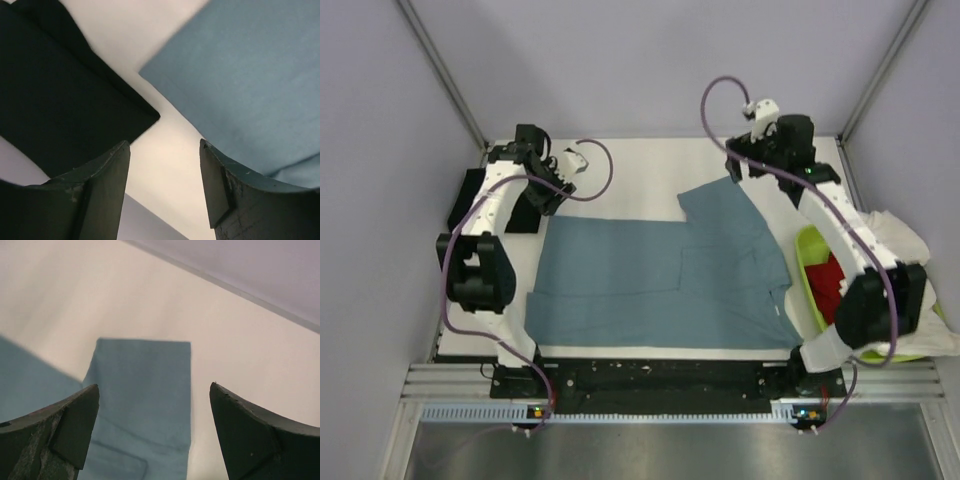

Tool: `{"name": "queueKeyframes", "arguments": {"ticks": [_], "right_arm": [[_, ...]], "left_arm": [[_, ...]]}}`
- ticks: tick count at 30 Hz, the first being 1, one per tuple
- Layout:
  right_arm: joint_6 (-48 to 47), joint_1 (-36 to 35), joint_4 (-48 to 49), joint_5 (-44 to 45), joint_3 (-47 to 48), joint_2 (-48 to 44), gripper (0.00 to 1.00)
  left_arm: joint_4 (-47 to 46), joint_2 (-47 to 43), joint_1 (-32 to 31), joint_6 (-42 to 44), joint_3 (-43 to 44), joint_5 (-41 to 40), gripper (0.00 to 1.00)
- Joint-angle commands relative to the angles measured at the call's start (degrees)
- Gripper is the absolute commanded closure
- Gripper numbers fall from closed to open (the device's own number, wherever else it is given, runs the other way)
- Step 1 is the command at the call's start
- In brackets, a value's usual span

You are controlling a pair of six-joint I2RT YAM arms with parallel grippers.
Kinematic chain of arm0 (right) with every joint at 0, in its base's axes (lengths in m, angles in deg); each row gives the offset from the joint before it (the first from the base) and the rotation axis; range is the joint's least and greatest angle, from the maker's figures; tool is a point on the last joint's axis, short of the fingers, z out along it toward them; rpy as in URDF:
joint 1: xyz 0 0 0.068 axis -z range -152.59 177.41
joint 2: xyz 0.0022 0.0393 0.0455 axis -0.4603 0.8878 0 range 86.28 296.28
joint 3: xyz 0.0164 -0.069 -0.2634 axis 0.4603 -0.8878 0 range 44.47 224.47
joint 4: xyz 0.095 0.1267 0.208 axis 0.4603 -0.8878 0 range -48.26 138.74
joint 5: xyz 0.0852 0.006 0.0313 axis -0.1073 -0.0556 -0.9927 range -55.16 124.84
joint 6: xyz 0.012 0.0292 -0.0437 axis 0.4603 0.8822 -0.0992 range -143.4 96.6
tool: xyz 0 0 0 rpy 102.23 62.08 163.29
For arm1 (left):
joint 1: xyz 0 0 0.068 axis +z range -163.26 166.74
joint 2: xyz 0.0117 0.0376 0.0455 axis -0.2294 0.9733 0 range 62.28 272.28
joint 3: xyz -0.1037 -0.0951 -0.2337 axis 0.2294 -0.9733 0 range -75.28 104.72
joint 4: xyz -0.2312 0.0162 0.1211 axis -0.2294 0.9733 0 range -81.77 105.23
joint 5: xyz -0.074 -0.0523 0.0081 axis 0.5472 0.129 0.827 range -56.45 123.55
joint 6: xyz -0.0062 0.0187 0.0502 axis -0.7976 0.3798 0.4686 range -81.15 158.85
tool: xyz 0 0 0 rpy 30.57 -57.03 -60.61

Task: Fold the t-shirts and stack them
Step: Fold the flattened tshirt in 1/3 of the way, then grap the side of the flattened tshirt furthest away from the robot with both arms

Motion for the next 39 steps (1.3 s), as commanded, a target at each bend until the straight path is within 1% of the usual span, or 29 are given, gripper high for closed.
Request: {"name": "queueKeyframes", "arguments": {"ticks": [1,2,5,8,11,13,15,18,19,21,24,25,28,30,31,33,36,37,38,39], "right_arm": [[23.02,5.40,-4.52,3.89,18.53,18.56,0.12],[25.04,5.75,-7.50,5.91,23.12,24.96,0.13],[27.96,5.93,-16.48,9.97,37.27,38.17,0.17],[29.37,6.02,-21.32,12.34,46.08,47.41,0.20],[29.63,6.02,-23.96,15.15,51.01,53.84,0.22],[29.90,5.85,-25.11,14.99,52.16,56.66,0.24],[29.55,5.23,-25.99,14.20,52.52,58.41,0.27],[27.62,3.65,-28.01,15.59,53.83,61.14,0.28],[27.26,3.21,-28.71,16.56,54.36,62.19,0.30],[27.17,2.77,-30.72,16.22,57.86,64.39,0.37],[27.44,2.68,-31.44,15.25,59.29,65.10,0.49],[27.44,2.77,-31.44,14.90,59.46,65.02,0.57],[26.56,2.77,-31.18,11.04,59.55,64.84,0.74],[26.21,2.77,-31.26,10.42,59.38,64.40,0.91],[26.12,2.68,-31.18,9.11,59.03,63.70,1.00],[25.94,2.68,-31.18,7.96,58.41,62.21,1.00],[25.24,2.68,-31.18,5.24,56.22,58.53,1.00],[25.06,2.77,-31.18,4.71,55.08,57.12,1.00],[24.63,2.86,-31.09,4.18,53.50,54.41,1.00],[24.27,2.68,-30.83,3.57,51.57,52.12,1.00]], "left_arm": [[-2.68,6.81,0.65,7.32,4.04,3.99,0.38],[-2.86,8.22,0.65,10.13,4.57,4.26,0.37],[-3.48,11.56,0.83,15.94,5.89,4.09,0.37],[-3.74,14.47,1.26,20.08,7.38,3.91,0.37],[-3.75,16.40,2.23,23.24,8.61,6.53,0.37],[-2.35,18.33,2.58,25.18,9.84,7.94,0.37],[-0.33,20.61,2.67,26.32,11.69,7.95,0.37],[1.43,24.31,2.85,26.59,13.88,6.37,0.38],[2.14,25.36,3.02,26.85,15.02,6.28,0.38],[3.80,28.26,3.37,26.86,17.30,6.45,0.39],[6.71,30.73,3.38,26.59,20.74,7.33,0.40],[6.71,31.08,4.85,26.51,20.92,7.33,0.41],[7.24,31.70,4.87,26.77,20.40,6.90,0.42],[7.50,32.05,4.87,26.77,19.78,6.72,0.44],[7.77,32.23,4.87,26.68,19.52,6.55,0.46],[9.08,32.58,4.87,26.68,18.99,6.46,0.54],[13.73,32.76,4.78,27.21,19.16,7.42,0.70],[15.66,32.50,4.87,27.56,18.99,8.47,0.82],[16.98,31.97,4.78,27.65,18.55,8.83,1.00],[16.82,31.18,4.78,26.78,17.59,8.83,1.00]]}}
